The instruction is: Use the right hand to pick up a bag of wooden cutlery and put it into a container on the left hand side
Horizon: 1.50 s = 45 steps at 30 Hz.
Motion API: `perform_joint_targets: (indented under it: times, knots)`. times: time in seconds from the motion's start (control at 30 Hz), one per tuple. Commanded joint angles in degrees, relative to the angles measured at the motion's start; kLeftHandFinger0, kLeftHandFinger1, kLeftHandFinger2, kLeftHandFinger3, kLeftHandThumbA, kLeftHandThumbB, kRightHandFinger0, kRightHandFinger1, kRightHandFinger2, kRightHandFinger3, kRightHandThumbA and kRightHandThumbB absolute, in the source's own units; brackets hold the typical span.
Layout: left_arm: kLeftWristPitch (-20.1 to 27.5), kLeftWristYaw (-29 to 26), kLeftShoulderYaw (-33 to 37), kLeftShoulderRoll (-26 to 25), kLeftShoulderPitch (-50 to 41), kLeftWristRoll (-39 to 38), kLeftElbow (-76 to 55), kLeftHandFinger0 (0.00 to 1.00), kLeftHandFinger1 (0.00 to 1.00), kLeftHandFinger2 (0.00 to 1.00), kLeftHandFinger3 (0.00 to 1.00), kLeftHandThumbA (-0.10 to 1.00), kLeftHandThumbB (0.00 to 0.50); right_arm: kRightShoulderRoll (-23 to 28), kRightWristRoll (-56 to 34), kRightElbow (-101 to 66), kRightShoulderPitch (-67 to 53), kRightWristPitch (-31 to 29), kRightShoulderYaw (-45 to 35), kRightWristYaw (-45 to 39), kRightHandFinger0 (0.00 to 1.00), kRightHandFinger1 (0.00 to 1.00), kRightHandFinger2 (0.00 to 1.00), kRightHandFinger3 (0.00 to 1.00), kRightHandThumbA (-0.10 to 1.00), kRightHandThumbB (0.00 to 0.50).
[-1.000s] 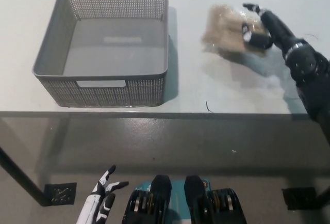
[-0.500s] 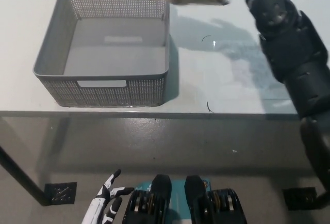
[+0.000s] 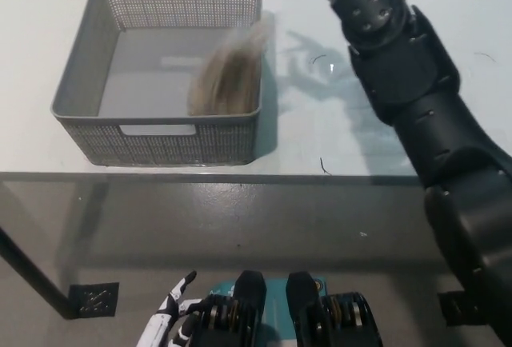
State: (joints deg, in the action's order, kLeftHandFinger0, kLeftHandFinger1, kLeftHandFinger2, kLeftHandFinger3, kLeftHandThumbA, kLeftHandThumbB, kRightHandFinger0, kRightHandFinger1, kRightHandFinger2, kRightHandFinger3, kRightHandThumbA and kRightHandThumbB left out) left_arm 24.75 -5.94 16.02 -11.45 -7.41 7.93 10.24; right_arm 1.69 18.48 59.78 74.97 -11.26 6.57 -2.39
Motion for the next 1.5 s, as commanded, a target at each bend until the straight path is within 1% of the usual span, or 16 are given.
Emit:
perform_joint_targets:
  times: [0.0,0.07,0.2,0.27,0.37,0.43,0.5,0.6,0.77,0.97,1.03,1.13,1.23,1.3,1.4,1.47]
  knots:
    - [2.18,0.36,0.87,-0.18,-0.3,0.21,-0.05,0.94,0.75,0.71,1.0,0.95,0.145,0.23,-1.08,-3.25,2.27,2.53,3.17,-8.65,1.0,1.0,1.0,1.0,0.64,0.45]
    - [2.18,0.4,0.96,-0.35,-0.24,0.59,-0.09,0.94,0.75,0.7,1.0,0.96,0.163,0.96,-1.26,-3.16,1.94,3.07,4.64,-12.15,1.0,1.0,1.0,1.0,0.72,0.479]
    - [2.18,0.52,1.36,-0.72,0.47,0.93,-0.09,0.93,0.74,0.7,1.0,0.96,0.153,3.04,1.3,-4.31,1.43,2.25,7.6,-10.88,1.0,1.0,1.0,1.0,0.86,0.391]
    - [2.18,0.82,1.48,-0.82,0.57,0.55,-0.09,0.93,0.74,0.69,1.0,0.95,0.148,3.76,1.3,-4.98,1.04,2.03,8.19,-10.55,1.0,1.0,1.0,1.0,0.89,0.396]
    - [2.18,0.91,1.71,-0.93,0.36,0.71,-0.18,0.95,0.73,0.69,1.0,0.94,0.146,5.25,0.98,-6.44,-0.09,1.48,8.45,-9.91,1.0,1.0,1.0,1.0,0.94,0.362]
    - [2.18,1.03,1.82,-0.94,0.25,0.43,-0.31,0.96,0.73,0.69,1.0,0.93,0.145,6.18,0.35,-8.4,-0.94,2.46,8.0,-10.37,1.0,1.0,1.0,1.0,1.0,0.382]
    - [2.18,0.68,2.07,-1.12,0.39,0.58,-0.14,0.96,0.73,0.69,1.0,0.92,0.13,7.46,-1.55,-11.08,-2.15,3.45,6.33,-10.96,1.0,1.0,1.0,1.0,1.0,0.393]
    - [2.18,0.42,2.13,-1.1,0.44,0.41,0.16,0.96,0.73,0.69,1.0,0.92,0.14,9.49,-4.29,-15.69,-4.59,4.3,3.52,-11.49,1.0,1.0,1.0,1.0,0.96,0.356]
    - [2.18,0.92,1.91,-1.64,0.58,0.1,-0.08,0.97,0.77,0.72,1.0,0.94,0.144,12.69,-7.54,-26.13,-10.31,6.41,-1.54,-11.32,1.0,1.0,1.0,1.0,0.99,0.417]
    - [2.18,0.11,1.47,-1.43,0.7,0.85,0.08,0.96,0.9,0.93,1.0,0.97,0.187,16.36,-15.44,-51.43,-24.71,14.23,-8.75,-14.18,1.0,1.0,1.0,1.0,1.0,0.342]
    - [2.18,0.34,1.04,-1.15,0.95,-0.18,0.09,0.96,0.99,1.0,1.0,0.97,0.195,16.14,-21.95,-61.25,-31.99,15.29,-11.69,-14.55,1.0,1.0,1.0,1.0,0.99,0.367]
    - [2.18,0.68,0.39,-0.97,1.86,-1.49,0.47,1.0,1.0,1.0,1.0,0.97,0.193,16.16,-23.47,-69.49,-38.4,14.97,-12.84,-13.89,1.0,1.0,1.0,1.0,1.0,0.367]
    - [2.18,1.07,-1.28,-0.56,3.4,-3.2,0.51,1.0,1.0,1.0,1.0,0.99,0.226,14.32,-28.77,-77.8,-48.56,13.67,-13.75,-12.94,1.0,1.0,1.0,1.0,0.89,0.297]
    - [2.18,1.24,-1.82,-0.65,3.88,-3.55,0.26,1.0,1.0,1.0,1.0,1.0,0.224,13.44,-29.77,-80.06,-52.78,12.6,-13.28,-12.56,1.0,1.0,1.0,1.0,0.92,0.262]
    - [2.17,1.74,-2.41,-0.87,4.43,-4.06,-0.65,1.0,1.0,1.0,1.0,1.0,0.189,10.15,-32.65,-82.63,-62.29,10.58,-12.08,-11.73,1.0,1.0,1.0,1.0,0.96,0.285]
    - [2.17,2.05,-2.78,-0.7,4.85,-4.49,-0.58,1.0,1.0,1.0,1.0,1.0,0.2,8.51,-32.62,-82.44,-67.02,8.91,-10.62,-11.93,1.0,1.0,1.0,1.0,0.98,0.297]
